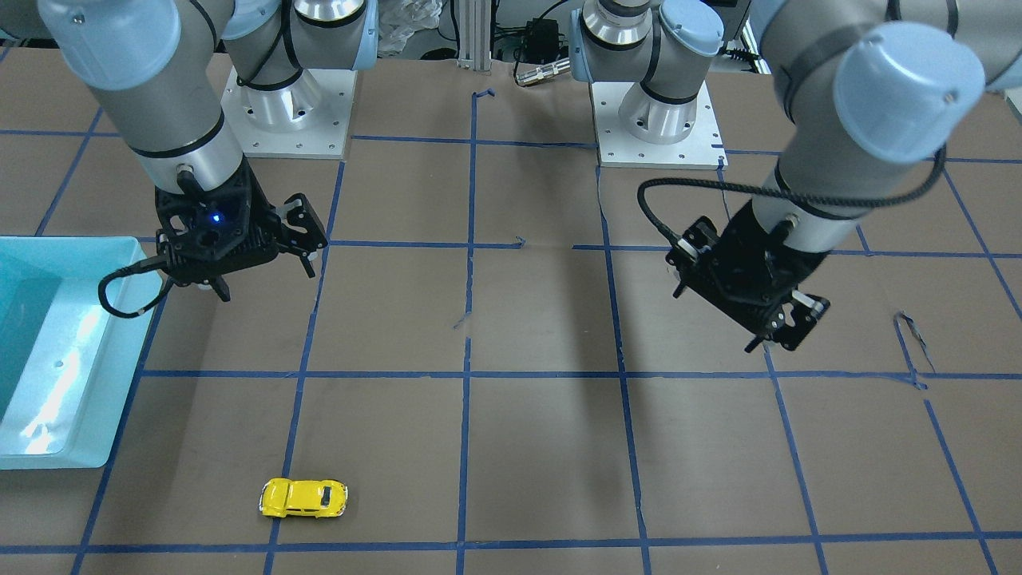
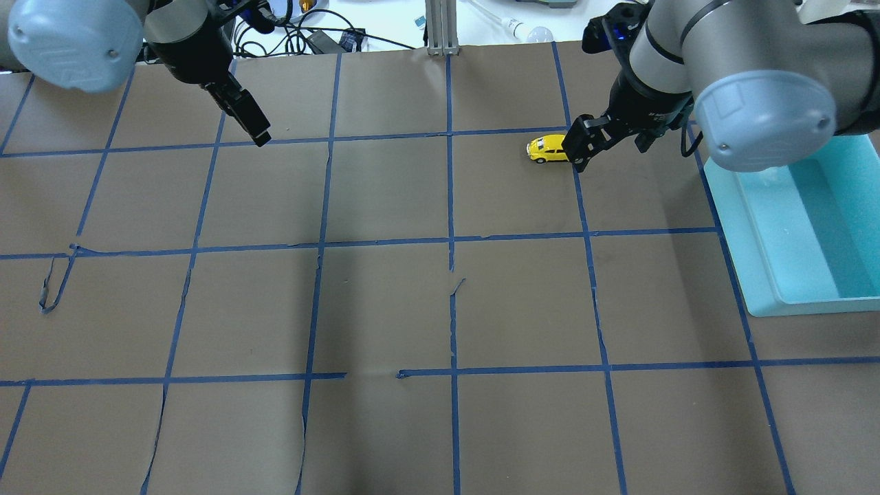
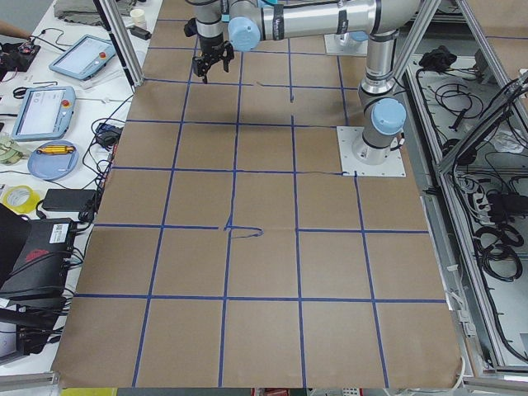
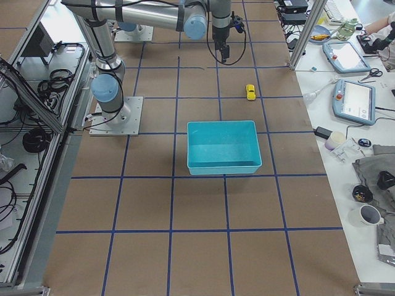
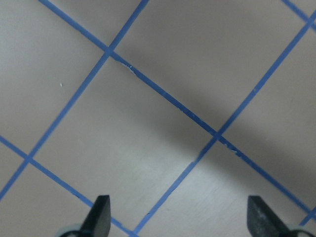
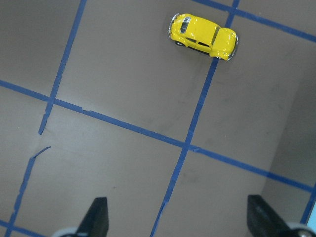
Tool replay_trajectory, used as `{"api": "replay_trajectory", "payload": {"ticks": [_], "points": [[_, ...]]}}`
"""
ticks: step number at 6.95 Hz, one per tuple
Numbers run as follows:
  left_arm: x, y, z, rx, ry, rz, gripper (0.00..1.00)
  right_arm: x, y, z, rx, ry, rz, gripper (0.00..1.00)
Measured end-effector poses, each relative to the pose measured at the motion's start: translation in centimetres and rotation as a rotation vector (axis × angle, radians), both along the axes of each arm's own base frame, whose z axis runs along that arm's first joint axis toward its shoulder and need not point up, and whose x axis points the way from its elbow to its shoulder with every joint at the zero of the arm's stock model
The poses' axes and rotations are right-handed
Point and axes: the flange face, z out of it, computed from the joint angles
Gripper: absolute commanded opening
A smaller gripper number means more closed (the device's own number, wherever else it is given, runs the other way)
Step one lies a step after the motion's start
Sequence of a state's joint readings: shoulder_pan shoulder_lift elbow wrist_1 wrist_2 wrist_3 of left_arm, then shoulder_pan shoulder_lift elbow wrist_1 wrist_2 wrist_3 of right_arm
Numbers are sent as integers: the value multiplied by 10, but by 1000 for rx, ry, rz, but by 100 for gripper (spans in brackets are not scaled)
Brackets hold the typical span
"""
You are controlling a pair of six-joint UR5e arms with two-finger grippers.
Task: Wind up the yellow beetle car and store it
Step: 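Lower the right gripper over the yellow car while the left arm lifts away, then grasp the yellow car with the right gripper and lift it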
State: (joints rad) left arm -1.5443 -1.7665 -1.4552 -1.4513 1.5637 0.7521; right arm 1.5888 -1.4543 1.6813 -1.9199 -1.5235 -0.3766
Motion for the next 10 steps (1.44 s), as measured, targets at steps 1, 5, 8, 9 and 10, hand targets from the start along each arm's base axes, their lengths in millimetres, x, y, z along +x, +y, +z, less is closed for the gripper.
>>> {"api": "replay_trajectory", "payload": {"ticks": [1,5,8,9,10], "points": [[-12,27,14,-20,8,103,100,1,-24,-22,-51,15,113,100],[-18,103,39,-58,37,430,100,4,-98,-100,-166,91,530,100],[-18,109,46,-72,57,583,100,6,-147,-144,-154,103,679,100],[-18,110,47,-77,59,587,100,8,-159,-163,-141,93,697,100],[-18,110,49,-80,61,587,100,8,-167,-180,-127,84,704,100]]}}
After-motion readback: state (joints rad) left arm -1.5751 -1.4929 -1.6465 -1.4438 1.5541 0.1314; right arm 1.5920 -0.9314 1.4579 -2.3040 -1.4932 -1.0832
